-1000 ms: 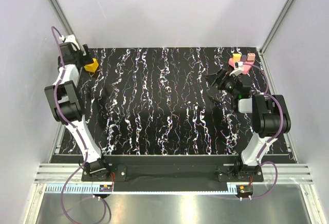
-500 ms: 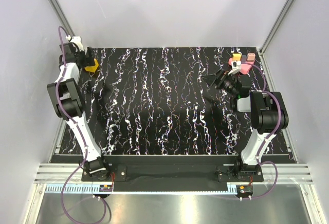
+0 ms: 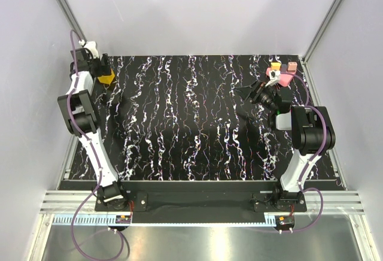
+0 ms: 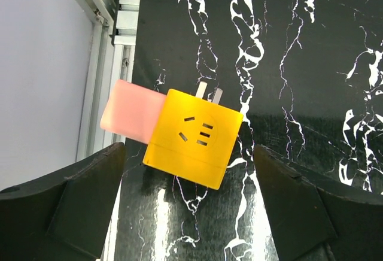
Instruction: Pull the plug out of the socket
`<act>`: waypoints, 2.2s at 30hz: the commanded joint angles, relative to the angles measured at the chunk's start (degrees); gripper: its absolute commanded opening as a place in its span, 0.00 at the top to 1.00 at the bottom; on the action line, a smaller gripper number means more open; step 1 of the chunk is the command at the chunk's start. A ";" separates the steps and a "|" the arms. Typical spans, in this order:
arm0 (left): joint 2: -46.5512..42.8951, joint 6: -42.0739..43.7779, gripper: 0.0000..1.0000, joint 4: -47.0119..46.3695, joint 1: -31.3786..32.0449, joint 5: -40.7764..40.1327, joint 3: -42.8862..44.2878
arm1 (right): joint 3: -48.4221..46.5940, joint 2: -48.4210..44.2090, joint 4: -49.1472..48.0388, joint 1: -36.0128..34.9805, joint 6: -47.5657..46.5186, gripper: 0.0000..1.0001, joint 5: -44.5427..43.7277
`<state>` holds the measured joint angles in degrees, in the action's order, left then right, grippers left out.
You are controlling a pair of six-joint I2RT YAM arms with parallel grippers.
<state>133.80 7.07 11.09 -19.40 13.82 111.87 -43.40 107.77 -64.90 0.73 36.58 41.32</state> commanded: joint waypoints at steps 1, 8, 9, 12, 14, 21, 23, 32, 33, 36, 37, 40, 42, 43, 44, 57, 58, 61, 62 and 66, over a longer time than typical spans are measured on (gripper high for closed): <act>0.85 0.84 0.07 -0.63 0.41 1.65 3.00 | -2.04 0.25 -3.39 -0.29 0.16 0.00 1.22; 2.61 1.10 0.08 -0.46 1.12 1.21 4.58 | -2.83 0.96 -3.47 -0.29 0.95 0.00 2.01; 2.70 1.10 0.08 -0.46 1.20 1.03 4.75 | -2.83 1.13 -3.47 -0.38 0.95 0.00 2.10; 3.13 1.63 0.09 -0.46 1.64 0.59 5.37 | -3.01 1.39 -3.47 -0.38 1.22 0.00 2.27; 3.31 1.72 0.09 -0.46 1.91 0.15 5.72 | -3.10 1.48 -3.82 -0.38 1.39 0.00 2.36; 4.10 2.33 0.09 0.33 1.91 -0.72 7.57 | -3.19 1.75 -4.18 -0.29 1.83 0.00 2.89; 4.28 3.03 0.06 0.33 1.91 -0.90 7.66 | -3.19 1.75 -4.27 -0.29 1.92 0.00 2.97; 6.30 5.41 0.01 3.32 1.91 -1.70 11.34 | -3.62 2.18 -4.62 -0.29 2.36 0.00 3.41; 6.39 5.58 0.01 3.41 1.82 -1.78 11.43 | -3.62 2.27 -4.70 -0.29 2.53 0.00 3.50; 6.56 5.76 0.04 3.76 1.91 -1.70 11.87 | -3.71 2.45 -4.88 -0.29 2.88 0.00 3.59; 6.56 5.94 0.04 4.02 1.91 -1.43 12.05 | -3.71 2.36 -5.05 -0.38 2.89 0.00 3.59; 6.74 6.20 0.03 5.16 1.91 -1.52 12.40 | -3.71 2.45 -5.32 -0.29 3.06 0.00 3.68; 6.91 6.55 0.03 6.30 1.91 -1.52 12.66 | -3.71 2.54 -5.76 -0.38 3.32 0.00 3.77; 7.00 6.64 0.03 6.66 1.91 -1.52 12.84 | -3.71 2.54 -5.93 -0.29 3.59 0.00 3.85; 7.26 6.64 0.03 7.10 1.91 -1.61 13.10 | -3.71 2.71 -6.11 -0.29 3.68 0.00 3.94; 7.79 7.78 0.02 10.44 1.91 -3.37 13.99 | -3.80 3.33 -7.25 -0.29 4.64 0.00 4.47; 7.53 7.96 0.02 10.44 1.91 -3.10 13.81 | -3.89 3.33 -7.25 -0.38 4.73 0.00 4.47; 7.53 8.05 0.07 10.53 1.91 -3.01 13.89 | -4.15 3.77 -7.78 -0.29 5.26 0.00 4.65; 7.53 8.13 0.09 10.53 1.99 -2.93 13.81 | -4.15 3.85 -7.87 -0.29 5.43 0.00 4.73; 7.53 8.49 0.19 10.53 2.17 -3.45 13.72 | -4.06 3.77 -7.96 -0.29 5.43 0.00 4.82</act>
<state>140.88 14.39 21.98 -17.50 11.49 123.07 -45.63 111.42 -69.30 0.75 41.87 44.73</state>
